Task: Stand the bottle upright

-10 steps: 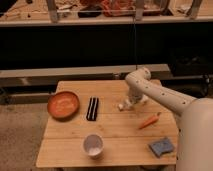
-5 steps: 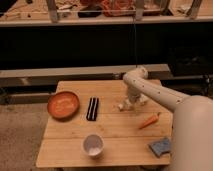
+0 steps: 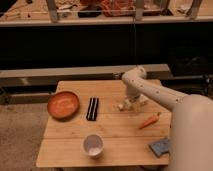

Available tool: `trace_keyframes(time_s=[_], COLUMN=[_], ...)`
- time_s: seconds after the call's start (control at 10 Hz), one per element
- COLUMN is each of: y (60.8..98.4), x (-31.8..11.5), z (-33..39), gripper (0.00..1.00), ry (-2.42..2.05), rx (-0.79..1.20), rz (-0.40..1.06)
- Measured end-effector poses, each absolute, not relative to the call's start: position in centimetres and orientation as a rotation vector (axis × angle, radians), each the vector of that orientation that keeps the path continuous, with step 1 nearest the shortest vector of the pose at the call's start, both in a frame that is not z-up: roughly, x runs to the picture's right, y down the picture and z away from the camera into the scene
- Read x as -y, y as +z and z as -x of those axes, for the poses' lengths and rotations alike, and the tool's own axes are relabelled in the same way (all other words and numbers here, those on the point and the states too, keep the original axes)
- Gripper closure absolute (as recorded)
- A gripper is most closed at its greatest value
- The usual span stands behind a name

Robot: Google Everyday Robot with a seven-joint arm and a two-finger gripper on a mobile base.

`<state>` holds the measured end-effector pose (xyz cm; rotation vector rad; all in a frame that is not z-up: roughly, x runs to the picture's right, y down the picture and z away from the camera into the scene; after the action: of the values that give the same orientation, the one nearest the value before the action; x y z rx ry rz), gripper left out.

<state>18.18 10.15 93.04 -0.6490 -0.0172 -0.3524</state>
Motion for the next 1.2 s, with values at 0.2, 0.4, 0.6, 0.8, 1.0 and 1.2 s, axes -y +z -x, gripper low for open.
trace_keyframes(time_s=[0.2, 0.4, 0.6, 0.8, 1.0, 1.2], y=[92.8, 92.7, 92.6, 92.5, 92.4, 91.9], x=[-9.9, -9.8, -9.7, -9.6, -9.7, -9.6], z=[-18.2, -18.1, -17.8, -17.4, -17.4, -17.5], gripper=[0.21, 0.37, 0.57, 0.77, 0.97, 1.00], ry=[-0.348, -0.348, -0.353, -0.356, -0.353, -0.349], rx=[0.013, 0.015, 0.030, 0.050, 0.064, 0.068], rz=[0.648, 0.648, 0.652, 0.659, 0.666, 0.663])
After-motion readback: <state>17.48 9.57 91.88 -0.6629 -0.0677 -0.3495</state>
